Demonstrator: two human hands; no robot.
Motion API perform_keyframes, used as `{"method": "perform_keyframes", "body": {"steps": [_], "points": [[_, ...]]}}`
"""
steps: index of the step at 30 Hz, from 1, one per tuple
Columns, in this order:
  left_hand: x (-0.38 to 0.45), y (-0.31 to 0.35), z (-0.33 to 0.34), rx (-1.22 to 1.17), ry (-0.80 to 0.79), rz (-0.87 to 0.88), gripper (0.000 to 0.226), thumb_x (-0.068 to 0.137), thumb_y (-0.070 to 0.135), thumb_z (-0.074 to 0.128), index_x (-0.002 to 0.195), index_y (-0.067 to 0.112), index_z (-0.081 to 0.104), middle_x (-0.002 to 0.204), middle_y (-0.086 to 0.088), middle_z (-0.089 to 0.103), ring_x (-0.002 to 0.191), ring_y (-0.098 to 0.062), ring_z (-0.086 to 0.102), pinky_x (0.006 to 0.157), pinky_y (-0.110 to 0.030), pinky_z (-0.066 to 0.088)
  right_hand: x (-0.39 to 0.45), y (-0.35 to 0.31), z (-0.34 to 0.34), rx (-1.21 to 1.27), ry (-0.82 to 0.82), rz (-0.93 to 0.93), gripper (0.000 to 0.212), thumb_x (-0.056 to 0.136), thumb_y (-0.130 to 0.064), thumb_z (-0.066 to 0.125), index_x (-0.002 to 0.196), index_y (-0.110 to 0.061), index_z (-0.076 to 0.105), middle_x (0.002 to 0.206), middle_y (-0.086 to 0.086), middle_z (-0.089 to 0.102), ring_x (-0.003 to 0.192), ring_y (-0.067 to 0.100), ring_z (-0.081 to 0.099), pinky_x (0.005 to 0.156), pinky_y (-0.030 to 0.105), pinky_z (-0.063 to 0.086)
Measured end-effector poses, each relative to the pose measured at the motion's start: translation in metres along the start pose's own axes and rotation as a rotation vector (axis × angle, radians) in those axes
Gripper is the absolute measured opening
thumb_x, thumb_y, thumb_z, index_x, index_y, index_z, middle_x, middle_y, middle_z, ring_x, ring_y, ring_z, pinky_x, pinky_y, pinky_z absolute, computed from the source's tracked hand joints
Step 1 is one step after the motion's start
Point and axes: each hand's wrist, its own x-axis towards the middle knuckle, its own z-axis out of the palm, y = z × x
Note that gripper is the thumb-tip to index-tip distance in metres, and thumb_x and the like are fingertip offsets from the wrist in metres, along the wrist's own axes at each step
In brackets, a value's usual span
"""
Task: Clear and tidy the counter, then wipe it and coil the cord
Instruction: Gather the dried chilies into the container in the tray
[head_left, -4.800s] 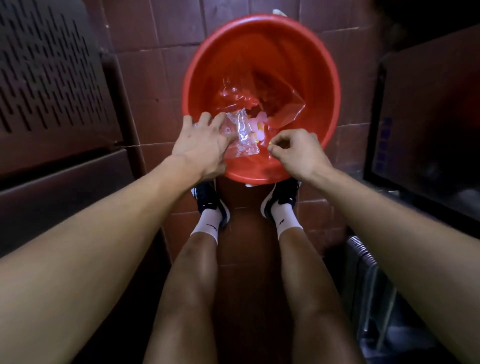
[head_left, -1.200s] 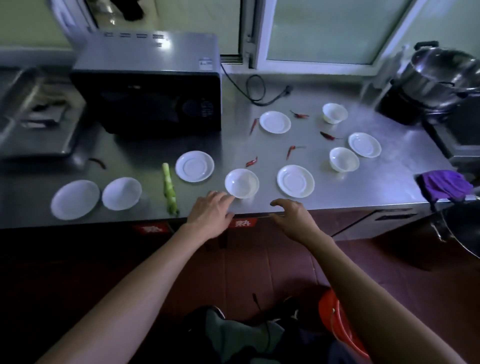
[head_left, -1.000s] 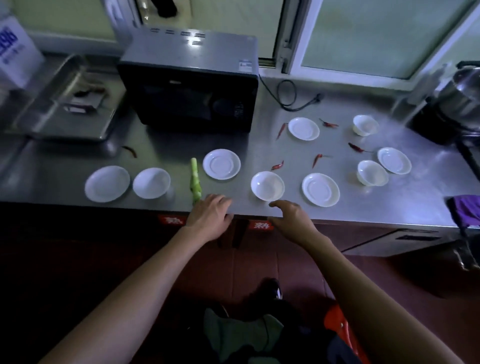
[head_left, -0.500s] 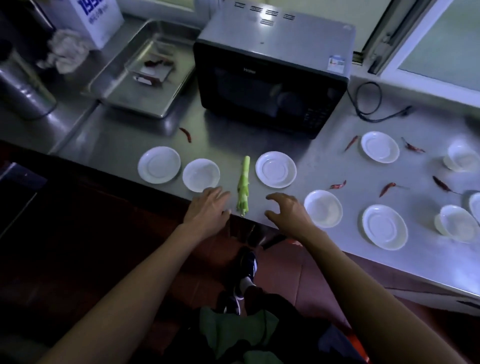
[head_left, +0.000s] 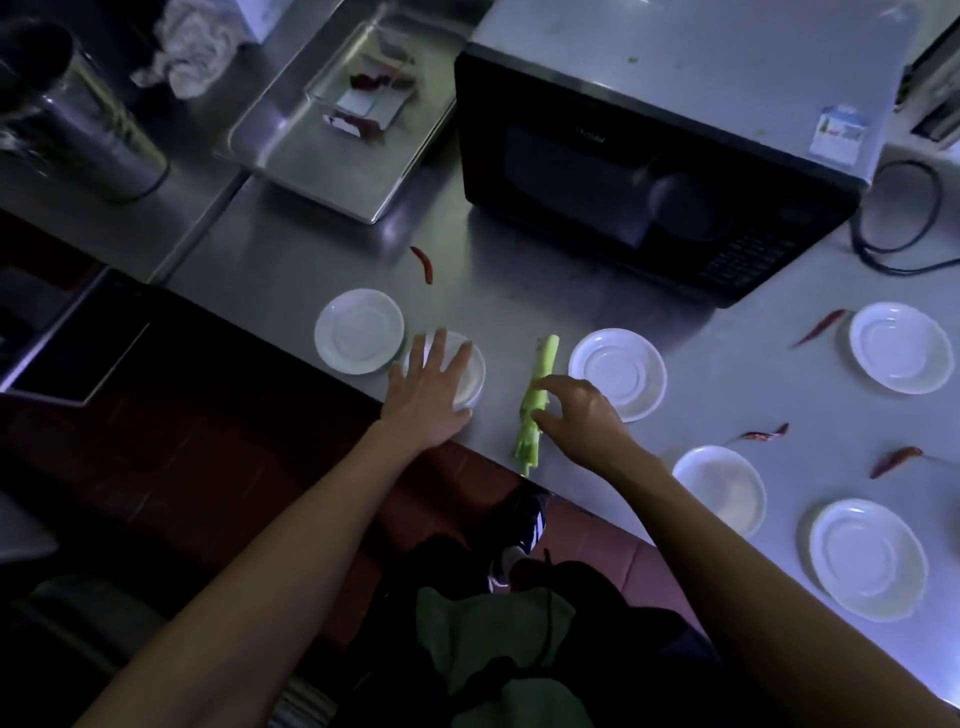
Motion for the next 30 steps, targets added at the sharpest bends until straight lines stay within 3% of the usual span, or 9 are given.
{"method": "perform_keyframes", "body": {"steps": [7, 17, 22, 26, 30], "points": [[0.022, -0.005, 0.008, -0.037, -0.052, 0.032, 0.099, 0.082, 0.053, 0.065, 0.155, 0.035, 0.000, 0.165, -0.004, -0.013, 0.152, -0.035, -0.011, 0.115, -0.064, 0.021, 0.017, -0.005, 0.006, 0.058, 0.045, 0.023, 0.035, 0.089, -0.017, 0.065, 0.123, -0.019, 0.067, 0.126, 0.003, 0.067, 0.110, 0.027, 0.062, 0.094, 0.042, 0.051], [0.043, -0.029, -0.003, -0.035, -0.049, 0.195, 0.106, 0.076, 0.061, 0.068, 0.156, 0.035, 0.001, 0.165, -0.004, -0.005, 0.152, -0.033, -0.006, 0.115, -0.062, 0.023, 0.022, -0.024, 0.017, 0.093, 0.173, 0.187, 0.033, 0.090, -0.015, 0.065, 0.122, -0.020, 0.068, 0.123, 0.004, 0.069, 0.098, 0.026, 0.064, 0.079, 0.024, 0.040], [0.050, -0.037, -0.004, -0.011, -0.053, 0.246, 0.108, 0.074, 0.065, 0.067, 0.156, 0.034, 0.004, 0.165, -0.005, -0.002, 0.152, -0.032, -0.003, 0.113, -0.061, 0.024, 0.022, -0.038, 0.025, 0.113, 0.212, 0.234, 0.033, 0.090, -0.014, 0.065, 0.122, -0.019, 0.068, 0.123, 0.003, 0.069, 0.107, 0.024, 0.063, 0.082, 0.021, 0.038], [0.058, -0.046, -0.004, -0.062, -0.082, 0.290, 0.108, 0.073, 0.078, 0.057, 0.156, 0.035, 0.004, 0.166, -0.002, -0.004, 0.153, -0.030, -0.006, 0.115, -0.062, 0.017, 0.027, -0.048, 0.030, 0.136, 0.237, 0.260, 0.032, 0.090, -0.013, 0.064, 0.122, -0.017, 0.069, 0.120, 0.008, 0.070, 0.105, 0.027, 0.064, 0.086, 0.028, 0.045], [0.077, -0.065, -0.010, -0.088, -0.031, 0.290, 0.089, 0.083, 0.080, 0.034, 0.155, 0.032, 0.014, 0.166, -0.006, 0.007, 0.152, -0.030, 0.004, 0.115, -0.061, 0.020, 0.034, -0.054, 0.032, 0.122, 0.244, 0.276, 0.032, 0.091, -0.014, 0.063, 0.122, -0.018, 0.069, 0.122, 0.007, 0.069, 0.105, 0.028, 0.065, 0.085, 0.029, 0.046]]}}
